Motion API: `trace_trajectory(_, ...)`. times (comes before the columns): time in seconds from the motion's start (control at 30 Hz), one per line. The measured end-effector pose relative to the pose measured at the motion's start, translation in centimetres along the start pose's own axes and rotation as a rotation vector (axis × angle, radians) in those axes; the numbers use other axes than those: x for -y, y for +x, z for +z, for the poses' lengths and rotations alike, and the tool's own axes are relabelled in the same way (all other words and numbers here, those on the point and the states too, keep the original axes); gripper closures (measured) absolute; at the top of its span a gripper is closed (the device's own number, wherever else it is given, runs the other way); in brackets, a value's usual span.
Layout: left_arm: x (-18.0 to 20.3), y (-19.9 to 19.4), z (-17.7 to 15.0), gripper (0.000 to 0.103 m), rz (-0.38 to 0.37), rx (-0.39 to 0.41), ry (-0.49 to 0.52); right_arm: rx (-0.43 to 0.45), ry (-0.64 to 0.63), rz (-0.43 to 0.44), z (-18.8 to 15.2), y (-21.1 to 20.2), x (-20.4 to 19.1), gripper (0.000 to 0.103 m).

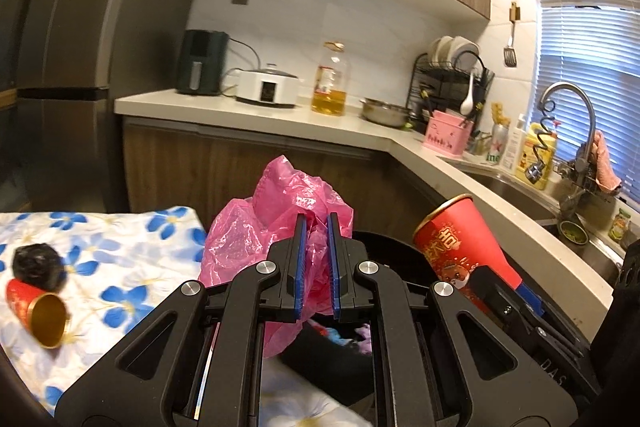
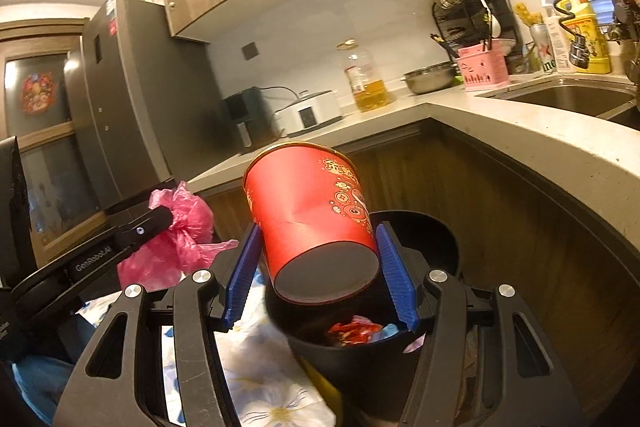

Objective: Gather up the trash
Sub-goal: 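Carry the pink bag and large red cup over the black bin with both tools, then open both tools to drop the pink bag and red cup into the bin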

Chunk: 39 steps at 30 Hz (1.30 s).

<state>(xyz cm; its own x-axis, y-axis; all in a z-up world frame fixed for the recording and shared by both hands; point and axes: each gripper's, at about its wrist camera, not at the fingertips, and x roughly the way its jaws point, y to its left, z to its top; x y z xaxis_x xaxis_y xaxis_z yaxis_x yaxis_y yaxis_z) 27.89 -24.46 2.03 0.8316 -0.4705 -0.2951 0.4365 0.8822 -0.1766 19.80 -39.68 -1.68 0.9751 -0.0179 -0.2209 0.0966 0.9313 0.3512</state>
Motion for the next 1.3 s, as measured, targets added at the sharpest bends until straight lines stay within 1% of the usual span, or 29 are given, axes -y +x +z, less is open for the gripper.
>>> trace_trajectory(0.13,1.3,2.1,-0.3,0.094,-0.017,-0.022,0.014,-0.008,0.011,-0.015,0.2,0.8,1.2,0.045)
trace_trajectory(0.3,2.3,3.6,-0.5,0.093,-0.023,-0.036,0.03,-0.013,0.026,-0.024,0.4,1.4,2.2,0.045)
trace_trajectory(0.77,2.6,6.2,-1.1,0.092,-0.063,-0.061,0.015,-0.034,0.041,-0.035,0.5,3.0,3.9,0.044)
trace_trajectory(0.83,2.8,6.6,-1.4,0.088,-0.07,-0.07,0.021,-0.044,0.04,-0.033,0.4,3.3,4.1,0.043)
trace_trajectory(0.87,2.8,6.8,-1.5,0.086,-0.071,-0.073,0.023,-0.046,0.044,-0.031,0.3,3.4,4.2,0.039)
trace_trajectory(0.97,2.9,7.3,-1.9,0.077,-0.084,-0.094,0.021,-0.049,0.062,-0.04,0.4,3.4,4.8,0.037)
trace_trajectory(1.03,2.8,7.5,-2.2,0.063,-0.096,-0.103,0.013,-0.046,0.068,-0.049,0.3,3.1,5.1,0.036)
trace_trajectory(1.13,2.6,7.6,-2.5,0.049,-0.106,-0.11,-0.002,-0.043,0.071,-0.056,0.3,2.8,5.2,0.036)
trace_trajectory(1.23,2.1,7.4,-2.5,0.038,-0.1,-0.113,-0.023,-0.047,0.07,-0.057,0.3,2.5,5.3,0.035)
trace_trajectory(1.27,1.9,7.0,-2.5,0.037,-0.084,-0.107,-0.026,-0.048,0.068,-0.056,0.3,2.4,5.2,0.035)
trace_trajectory(1.3,1.7,6.6,-2.5,0.032,-0.067,-0.101,-0.025,-0.051,0.064,-0.052,0.2,2.2,5.0,0.035)
